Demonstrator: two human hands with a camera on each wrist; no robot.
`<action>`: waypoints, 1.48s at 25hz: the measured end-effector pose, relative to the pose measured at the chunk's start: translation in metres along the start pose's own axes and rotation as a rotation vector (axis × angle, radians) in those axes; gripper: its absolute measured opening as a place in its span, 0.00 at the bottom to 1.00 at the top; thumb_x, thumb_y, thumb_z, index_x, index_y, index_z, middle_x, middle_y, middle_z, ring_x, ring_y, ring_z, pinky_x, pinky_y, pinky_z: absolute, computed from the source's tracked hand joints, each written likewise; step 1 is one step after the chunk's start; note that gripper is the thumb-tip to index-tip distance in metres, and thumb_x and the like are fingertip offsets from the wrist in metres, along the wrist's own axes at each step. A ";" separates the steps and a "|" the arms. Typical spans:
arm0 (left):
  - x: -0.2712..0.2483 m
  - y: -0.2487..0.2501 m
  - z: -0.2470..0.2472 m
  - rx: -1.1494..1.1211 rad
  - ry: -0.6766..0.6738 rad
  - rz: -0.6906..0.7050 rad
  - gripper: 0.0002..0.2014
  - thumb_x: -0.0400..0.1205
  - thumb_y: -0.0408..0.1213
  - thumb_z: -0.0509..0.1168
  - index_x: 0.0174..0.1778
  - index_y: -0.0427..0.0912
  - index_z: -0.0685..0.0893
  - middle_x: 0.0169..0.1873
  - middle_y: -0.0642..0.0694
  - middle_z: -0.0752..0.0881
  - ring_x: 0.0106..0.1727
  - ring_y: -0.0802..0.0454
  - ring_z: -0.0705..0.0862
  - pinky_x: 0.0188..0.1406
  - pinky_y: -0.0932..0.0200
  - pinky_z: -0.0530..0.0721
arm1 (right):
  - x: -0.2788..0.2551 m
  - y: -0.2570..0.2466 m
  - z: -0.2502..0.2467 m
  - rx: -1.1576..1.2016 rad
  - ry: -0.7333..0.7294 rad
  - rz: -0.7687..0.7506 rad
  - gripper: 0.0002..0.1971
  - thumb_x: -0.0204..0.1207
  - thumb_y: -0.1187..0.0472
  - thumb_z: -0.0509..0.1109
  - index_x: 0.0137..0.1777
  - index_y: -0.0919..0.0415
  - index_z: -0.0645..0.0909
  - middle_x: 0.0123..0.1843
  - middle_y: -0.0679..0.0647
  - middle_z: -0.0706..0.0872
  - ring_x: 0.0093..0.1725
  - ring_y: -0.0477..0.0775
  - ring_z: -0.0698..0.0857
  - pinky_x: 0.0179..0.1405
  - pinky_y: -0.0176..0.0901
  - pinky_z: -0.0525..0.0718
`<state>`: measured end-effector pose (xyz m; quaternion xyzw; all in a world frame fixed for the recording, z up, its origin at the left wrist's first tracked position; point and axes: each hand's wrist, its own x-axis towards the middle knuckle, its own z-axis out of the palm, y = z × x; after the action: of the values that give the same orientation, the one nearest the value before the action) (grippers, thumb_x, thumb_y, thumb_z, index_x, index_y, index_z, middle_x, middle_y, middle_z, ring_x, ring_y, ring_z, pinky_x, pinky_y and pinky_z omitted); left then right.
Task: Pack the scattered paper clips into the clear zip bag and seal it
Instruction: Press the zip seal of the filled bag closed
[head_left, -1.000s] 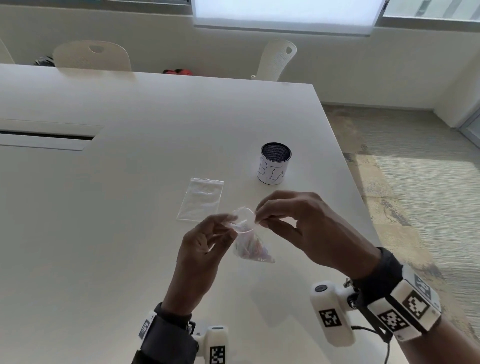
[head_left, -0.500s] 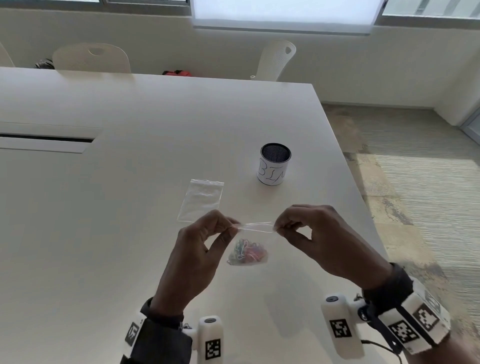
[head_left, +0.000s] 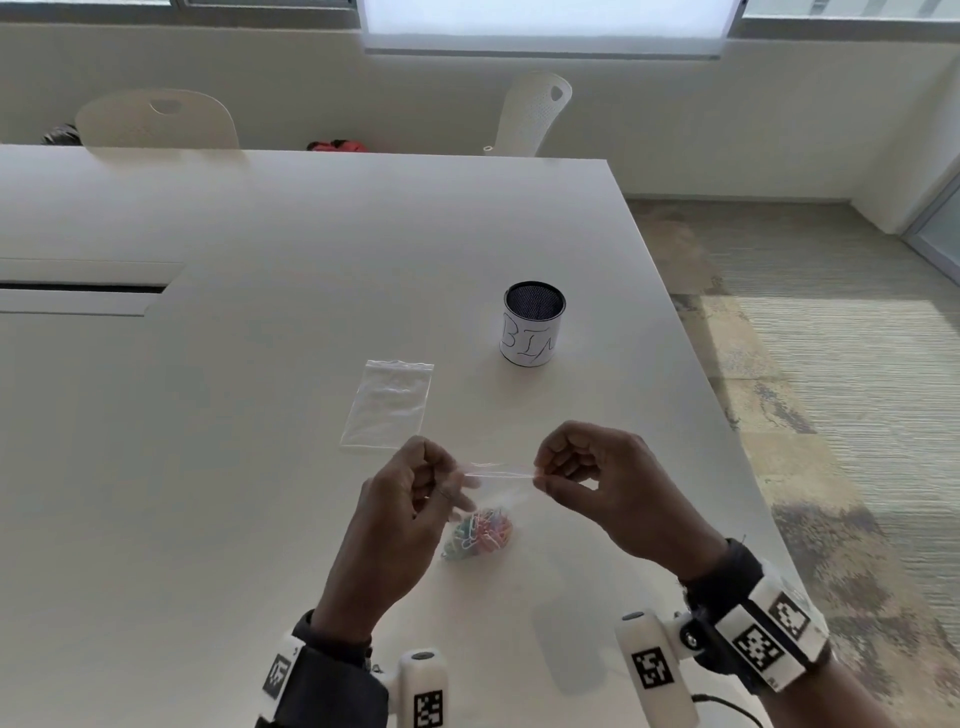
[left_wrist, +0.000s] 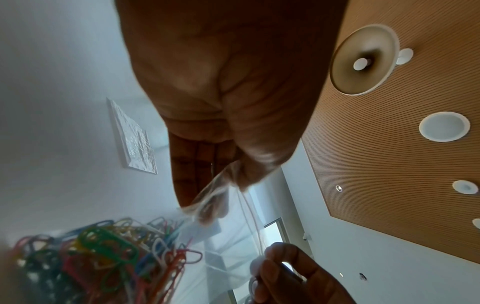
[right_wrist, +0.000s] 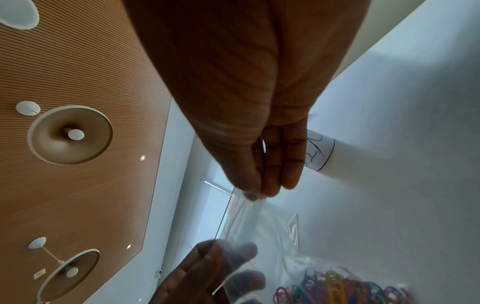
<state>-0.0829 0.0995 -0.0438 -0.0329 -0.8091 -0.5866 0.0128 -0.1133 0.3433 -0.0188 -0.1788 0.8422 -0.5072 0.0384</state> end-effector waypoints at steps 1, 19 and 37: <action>0.001 0.002 0.000 0.011 -0.019 0.004 0.05 0.86 0.40 0.75 0.55 0.50 0.86 0.46 0.54 0.96 0.46 0.56 0.95 0.52 0.51 0.94 | 0.001 0.001 0.002 0.003 0.018 -0.001 0.07 0.76 0.70 0.81 0.46 0.58 0.88 0.41 0.52 0.93 0.42 0.52 0.92 0.49 0.42 0.91; 0.013 0.003 0.013 0.003 -0.033 0.064 0.05 0.79 0.32 0.82 0.43 0.47 0.96 0.41 0.54 0.93 0.44 0.56 0.93 0.45 0.67 0.86 | 0.006 0.005 0.017 -0.087 -0.035 -0.045 0.05 0.80 0.65 0.78 0.44 0.55 0.87 0.38 0.49 0.90 0.38 0.50 0.86 0.44 0.48 0.88; 0.007 0.004 0.004 0.004 -0.032 0.054 0.07 0.75 0.30 0.84 0.44 0.47 0.98 0.42 0.56 0.94 0.44 0.56 0.94 0.49 0.67 0.89 | -0.004 0.003 0.023 -0.036 0.046 -0.071 0.04 0.78 0.64 0.81 0.47 0.53 0.93 0.40 0.43 0.89 0.40 0.48 0.86 0.43 0.34 0.84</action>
<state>-0.0890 0.1052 -0.0408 -0.0641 -0.8092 -0.5838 0.0158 -0.1053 0.3269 -0.0331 -0.1973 0.8450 -0.4971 -0.0021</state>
